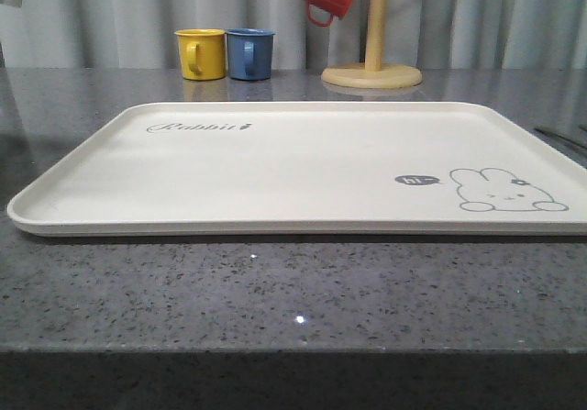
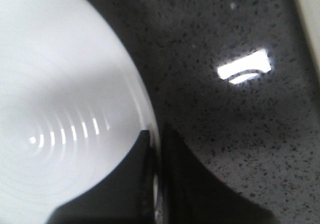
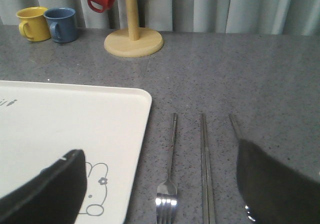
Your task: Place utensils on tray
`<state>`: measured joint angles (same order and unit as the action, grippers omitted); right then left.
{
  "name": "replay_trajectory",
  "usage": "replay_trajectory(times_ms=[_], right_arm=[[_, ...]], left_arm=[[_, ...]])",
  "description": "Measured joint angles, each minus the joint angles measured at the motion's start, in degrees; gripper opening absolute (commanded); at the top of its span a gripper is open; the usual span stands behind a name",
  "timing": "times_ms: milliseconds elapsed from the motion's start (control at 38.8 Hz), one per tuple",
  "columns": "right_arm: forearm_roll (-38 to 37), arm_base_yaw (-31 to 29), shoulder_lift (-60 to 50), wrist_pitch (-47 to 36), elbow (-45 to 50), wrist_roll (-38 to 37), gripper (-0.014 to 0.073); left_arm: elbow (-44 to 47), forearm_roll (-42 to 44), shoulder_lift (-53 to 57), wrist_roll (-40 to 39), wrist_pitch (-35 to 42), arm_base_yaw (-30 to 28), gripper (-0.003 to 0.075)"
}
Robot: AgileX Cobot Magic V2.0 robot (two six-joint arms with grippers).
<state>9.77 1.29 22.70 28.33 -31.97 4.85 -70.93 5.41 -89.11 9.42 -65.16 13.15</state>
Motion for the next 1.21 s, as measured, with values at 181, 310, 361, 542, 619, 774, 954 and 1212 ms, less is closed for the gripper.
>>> replay_trajectory(times_ms=[181, 310, 361, 542, 619, 774, 954, 1212], right_arm=[[0.00, 0.00, 0.00, 0.00, 0.00, 0.00, 0.0632], [0.00, 0.00, 0.00, 0.00, 0.00, 0.00, 0.0632], [0.00, 0.00, 0.00, 0.00, 0.00, 0.00, 0.0632], [0.00, 0.00, 0.00, 0.00, 0.00, 0.00, 0.0632], [0.00, 0.00, 0.00, 0.00, 0.00, 0.00, 0.0632], [0.00, 0.00, 0.00, 0.00, 0.00, 0.00, 0.0632], [0.00, 0.00, 0.00, 0.00, 0.00, 0.00, 0.0632], [0.00, 0.00, 0.00, 0.00, 0.00, 0.00, 0.0632]], left_arm=[[-7.82, 3.00, 1.30, -1.68, -4.92, 4.14, -0.0018], [-12.82, 5.66, 1.39, -3.07, -5.60, 9.79, -0.0018], [-14.51, 6.04, 1.39, -3.56, -5.72, 12.55, -0.0018], [-18.95, 5.90, 0.41, -4.66, -5.93, 22.91, -0.0018], [-20.31, 5.46, -1.31, -4.79, -6.05, 26.94, -0.0018], [-22.93, 4.64, -7.31, -4.91, -6.15, 34.01, -0.0018], [-24.08, 2.87, -13.02, -5.14, -6.03, 36.35, -0.0018], [-24.17, 1.23, -17.59, -5.14, -5.67, 36.35, -0.0018]])
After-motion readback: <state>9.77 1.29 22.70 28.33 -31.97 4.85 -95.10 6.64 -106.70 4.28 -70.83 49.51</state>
